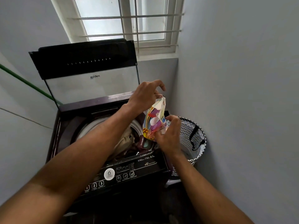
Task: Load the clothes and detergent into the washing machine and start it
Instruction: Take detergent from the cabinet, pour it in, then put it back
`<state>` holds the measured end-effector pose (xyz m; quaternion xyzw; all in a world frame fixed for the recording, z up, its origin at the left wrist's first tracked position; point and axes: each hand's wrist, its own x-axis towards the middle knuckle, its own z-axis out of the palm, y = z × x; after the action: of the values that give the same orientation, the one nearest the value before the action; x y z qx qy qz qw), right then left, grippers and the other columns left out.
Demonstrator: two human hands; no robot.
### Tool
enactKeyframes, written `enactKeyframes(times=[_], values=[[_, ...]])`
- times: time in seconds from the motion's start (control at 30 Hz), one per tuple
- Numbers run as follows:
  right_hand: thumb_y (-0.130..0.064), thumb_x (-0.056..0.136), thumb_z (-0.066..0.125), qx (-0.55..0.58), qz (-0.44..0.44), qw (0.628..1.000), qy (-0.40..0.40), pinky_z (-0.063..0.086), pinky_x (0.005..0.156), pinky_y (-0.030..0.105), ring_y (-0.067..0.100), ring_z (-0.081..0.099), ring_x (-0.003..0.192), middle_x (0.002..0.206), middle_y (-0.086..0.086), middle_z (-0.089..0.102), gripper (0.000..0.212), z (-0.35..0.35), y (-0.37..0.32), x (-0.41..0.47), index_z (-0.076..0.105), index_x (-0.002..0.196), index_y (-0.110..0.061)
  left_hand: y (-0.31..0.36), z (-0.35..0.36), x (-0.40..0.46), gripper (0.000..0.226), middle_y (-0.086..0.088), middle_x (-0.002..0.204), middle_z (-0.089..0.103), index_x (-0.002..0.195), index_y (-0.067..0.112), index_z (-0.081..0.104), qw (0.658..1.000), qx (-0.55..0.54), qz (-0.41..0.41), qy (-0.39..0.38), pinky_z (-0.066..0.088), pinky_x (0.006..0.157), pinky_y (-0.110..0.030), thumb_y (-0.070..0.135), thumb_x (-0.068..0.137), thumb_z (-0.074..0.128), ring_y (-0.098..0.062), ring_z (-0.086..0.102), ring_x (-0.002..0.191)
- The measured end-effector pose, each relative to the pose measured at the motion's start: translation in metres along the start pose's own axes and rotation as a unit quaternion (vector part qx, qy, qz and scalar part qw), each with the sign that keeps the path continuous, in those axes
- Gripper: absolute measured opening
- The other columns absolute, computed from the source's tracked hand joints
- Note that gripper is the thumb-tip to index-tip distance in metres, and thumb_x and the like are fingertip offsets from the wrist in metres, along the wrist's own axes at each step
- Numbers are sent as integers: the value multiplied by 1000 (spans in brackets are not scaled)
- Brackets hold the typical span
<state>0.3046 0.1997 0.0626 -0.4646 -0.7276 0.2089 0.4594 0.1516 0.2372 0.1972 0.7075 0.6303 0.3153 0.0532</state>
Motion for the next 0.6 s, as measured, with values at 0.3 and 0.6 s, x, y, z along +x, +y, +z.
enactKeyframes(times=[0.3,0.6], values=[[-15,96,60,9,-18,1000,10,46,77,43,19,50,91,97,1,55,9,-5,8,21,57,89,-11,-18,7,-5,28,-4,102,76,115,16,66,993,-72,-80,48,45,63,-4,20,89,72,-10,71,85],[-26,85,74,136,23,989,-62,54,81,21,9,60,102,121,-2,53,61,-4,-26,12,38,134,-19,-1,48,-16,19,-3,93,76,104,13,70,937,-219,-216,167,47,54,-6,15,86,75,8,63,67]])
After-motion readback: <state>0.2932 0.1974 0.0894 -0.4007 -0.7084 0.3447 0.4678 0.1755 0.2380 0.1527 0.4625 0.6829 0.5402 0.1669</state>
